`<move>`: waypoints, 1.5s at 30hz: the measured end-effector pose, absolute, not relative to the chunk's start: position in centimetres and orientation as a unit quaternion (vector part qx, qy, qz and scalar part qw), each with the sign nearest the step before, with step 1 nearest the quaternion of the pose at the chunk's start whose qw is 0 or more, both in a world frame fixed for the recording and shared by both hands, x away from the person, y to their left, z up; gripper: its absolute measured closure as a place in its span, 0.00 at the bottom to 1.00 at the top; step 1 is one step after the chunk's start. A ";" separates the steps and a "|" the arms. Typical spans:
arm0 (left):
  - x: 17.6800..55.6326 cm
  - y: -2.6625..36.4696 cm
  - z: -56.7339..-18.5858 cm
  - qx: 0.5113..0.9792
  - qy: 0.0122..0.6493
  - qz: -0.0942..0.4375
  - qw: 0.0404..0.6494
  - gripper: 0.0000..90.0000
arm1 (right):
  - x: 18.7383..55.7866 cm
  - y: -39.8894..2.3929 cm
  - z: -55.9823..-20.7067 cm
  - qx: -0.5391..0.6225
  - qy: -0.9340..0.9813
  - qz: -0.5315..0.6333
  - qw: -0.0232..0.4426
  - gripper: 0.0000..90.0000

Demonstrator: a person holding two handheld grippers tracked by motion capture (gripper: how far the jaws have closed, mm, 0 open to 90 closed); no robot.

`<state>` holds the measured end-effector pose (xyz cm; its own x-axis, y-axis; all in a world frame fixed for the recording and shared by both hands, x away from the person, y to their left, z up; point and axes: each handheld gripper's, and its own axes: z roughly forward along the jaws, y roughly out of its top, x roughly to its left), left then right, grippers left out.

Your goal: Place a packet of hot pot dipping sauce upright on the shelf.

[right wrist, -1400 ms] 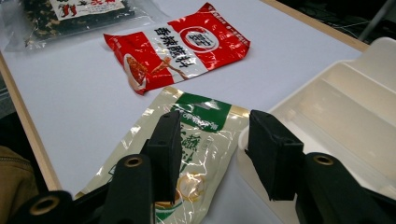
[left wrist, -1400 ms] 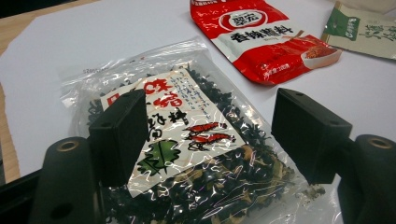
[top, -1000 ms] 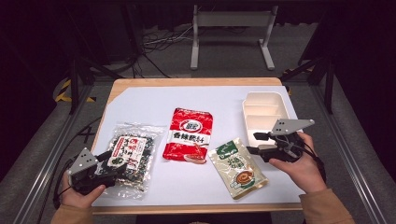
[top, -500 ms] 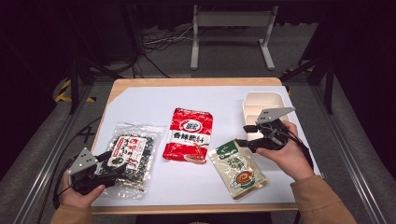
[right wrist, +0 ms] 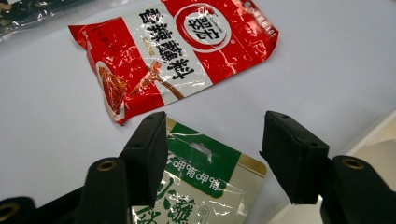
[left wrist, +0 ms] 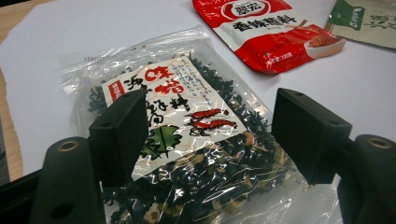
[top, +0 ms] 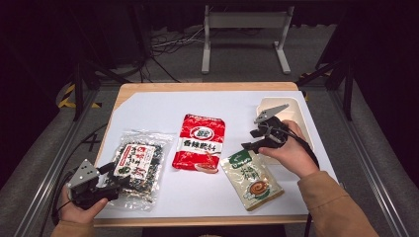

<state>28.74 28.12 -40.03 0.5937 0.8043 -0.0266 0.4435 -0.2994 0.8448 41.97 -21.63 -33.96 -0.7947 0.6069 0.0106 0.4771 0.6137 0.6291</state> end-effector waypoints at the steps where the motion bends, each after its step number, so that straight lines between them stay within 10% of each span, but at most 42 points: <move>1: 28.7 28.2 -40.1 0.779 0.401 0.207 0.436 0.31 | 42.3 -21.4 -34.2 0.305 0.894 0.313 0.097 0.45; 45: 28.8 28.4 -40.1 0.778 0.402 0.205 0.438 0.31 | 47.5 -18.0 -39.3 0.360 0.923 0.138 0.007 0.26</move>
